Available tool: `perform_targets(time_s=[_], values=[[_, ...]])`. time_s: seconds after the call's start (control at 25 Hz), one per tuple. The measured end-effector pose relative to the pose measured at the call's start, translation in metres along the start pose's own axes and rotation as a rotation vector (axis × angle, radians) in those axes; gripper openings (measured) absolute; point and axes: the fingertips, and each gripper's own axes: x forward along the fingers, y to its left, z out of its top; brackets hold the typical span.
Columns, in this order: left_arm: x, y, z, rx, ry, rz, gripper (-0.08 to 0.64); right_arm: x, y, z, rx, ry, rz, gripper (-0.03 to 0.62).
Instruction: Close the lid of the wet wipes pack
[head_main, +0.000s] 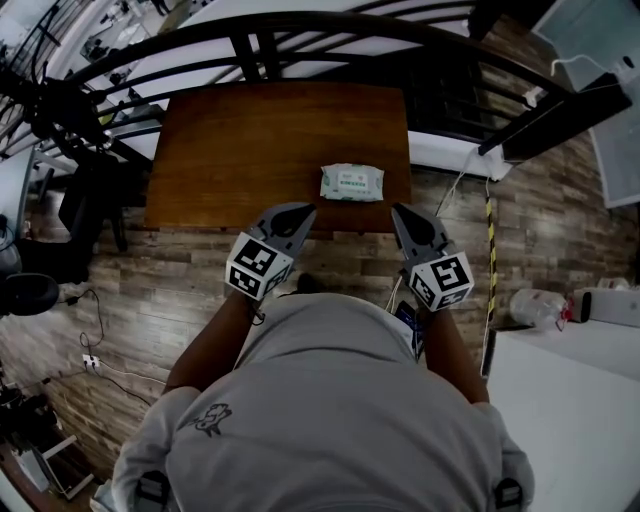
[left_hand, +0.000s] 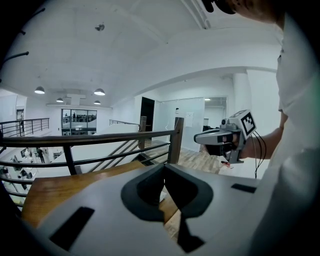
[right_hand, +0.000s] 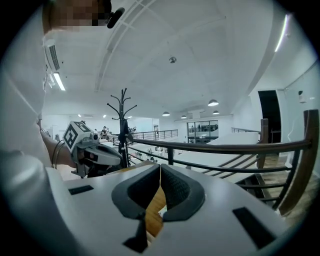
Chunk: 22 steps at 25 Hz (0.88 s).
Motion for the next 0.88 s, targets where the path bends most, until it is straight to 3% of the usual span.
perform_targets(time_s=[0.52, 0.88], values=[[0.017, -0.095, -0.001, -0.011, -0.031, 0.029, 0.012, -0.092, -0.017, -0.032, -0.004, 0.005, 0.048, 0.035], [0.002, -0.170, -0.009, -0.023, -0.059, 0.052, 0.012, -0.160, 0.009, -0.056, 0.013, -0.004, 0.093, 0.035]])
